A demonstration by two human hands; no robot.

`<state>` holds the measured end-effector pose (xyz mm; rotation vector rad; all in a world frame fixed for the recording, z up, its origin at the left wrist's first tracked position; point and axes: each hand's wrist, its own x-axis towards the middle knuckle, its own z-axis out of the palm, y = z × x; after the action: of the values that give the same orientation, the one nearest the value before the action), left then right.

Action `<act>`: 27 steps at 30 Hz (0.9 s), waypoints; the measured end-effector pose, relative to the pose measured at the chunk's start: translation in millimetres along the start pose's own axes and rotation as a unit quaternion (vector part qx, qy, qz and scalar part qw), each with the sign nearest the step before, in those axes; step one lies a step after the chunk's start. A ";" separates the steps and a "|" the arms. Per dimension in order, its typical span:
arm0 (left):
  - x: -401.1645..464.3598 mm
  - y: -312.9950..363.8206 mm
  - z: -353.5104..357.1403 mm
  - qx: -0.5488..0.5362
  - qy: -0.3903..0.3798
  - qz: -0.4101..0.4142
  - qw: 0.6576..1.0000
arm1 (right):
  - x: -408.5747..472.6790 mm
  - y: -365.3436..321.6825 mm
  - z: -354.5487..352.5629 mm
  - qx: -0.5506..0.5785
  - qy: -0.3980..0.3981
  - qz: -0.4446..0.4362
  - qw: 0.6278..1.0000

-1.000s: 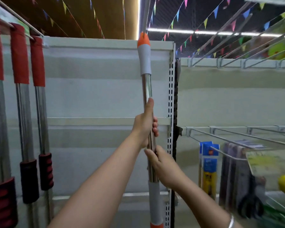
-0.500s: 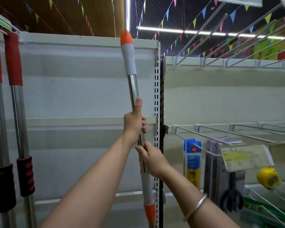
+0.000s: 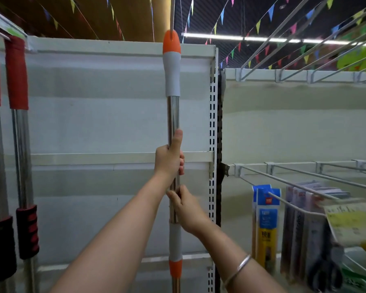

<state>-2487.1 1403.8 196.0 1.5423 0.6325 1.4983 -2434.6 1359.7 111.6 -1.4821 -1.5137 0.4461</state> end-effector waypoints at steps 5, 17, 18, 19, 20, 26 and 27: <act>1.7 0.3 -6.1 0.001 -0.025 -0.018 1.000 | -1.2 1.3 5.6 0.034 0.012 -0.007 0.999; -31.0 -11.6 -25.5 0.196 -0.016 -0.053 0.979 | -19.2 -2.0 20.1 -0.038 0.040 0.054 0.997; -36.4 -11.5 -30.8 0.197 -0.009 -0.059 0.979 | -22.5 -6.4 22.7 -0.037 0.050 0.056 0.996; -41.3 -10.2 -37.7 0.204 0.000 -0.066 0.977 | -28.7 -13.2 24.0 -0.036 0.056 0.058 0.996; -46.5 -7.7 -45.4 0.211 0.013 -0.071 0.975 | -35.3 -19.2 25.0 -0.038 0.059 0.059 0.996; -98.7 10.3 -106.1 0.267 0.085 -0.101 0.955 | -86.6 -43.2 35.5 -0.043 0.036 0.028 0.998; -110.4 13.5 -118.5 0.290 0.100 -0.102 0.946 | -96.2 -47.2 40.9 -0.041 0.013 0.023 0.999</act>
<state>-2620.7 1332.2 137.3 1.6901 1.4078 1.3863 -2511.0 1275.9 94.2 -1.5840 -1.4951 0.3938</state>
